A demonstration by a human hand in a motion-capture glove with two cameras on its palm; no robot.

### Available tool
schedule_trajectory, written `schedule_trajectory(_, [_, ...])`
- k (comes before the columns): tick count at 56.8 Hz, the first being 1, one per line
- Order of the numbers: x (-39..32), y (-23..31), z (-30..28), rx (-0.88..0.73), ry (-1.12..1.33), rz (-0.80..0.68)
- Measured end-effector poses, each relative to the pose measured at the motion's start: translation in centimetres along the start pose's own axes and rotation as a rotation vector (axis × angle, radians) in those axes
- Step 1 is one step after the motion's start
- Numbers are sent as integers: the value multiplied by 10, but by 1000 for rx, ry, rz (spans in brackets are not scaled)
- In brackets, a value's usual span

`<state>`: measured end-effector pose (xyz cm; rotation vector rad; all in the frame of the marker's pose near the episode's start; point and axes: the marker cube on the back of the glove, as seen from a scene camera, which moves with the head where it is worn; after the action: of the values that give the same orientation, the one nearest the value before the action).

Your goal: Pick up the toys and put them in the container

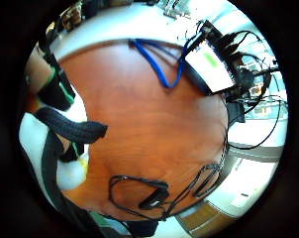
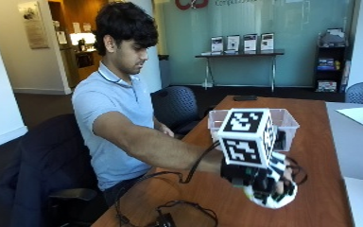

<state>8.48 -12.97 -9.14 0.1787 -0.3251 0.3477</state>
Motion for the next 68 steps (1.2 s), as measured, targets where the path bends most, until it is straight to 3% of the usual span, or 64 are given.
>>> schedule_trajectory(22, [-199,10,-136,164,-191,-339])
schedule_trajectory(30, [-296,42,-127,-12,-254,-513])
schedule_trajectory(40, [-374,81,-70,-233,-122,-653])
schedule_trajectory(50, [-369,94,-34,-540,-13,-690])
schedule_trajectory(68, [-292,106,-46,-325,-134,-689])
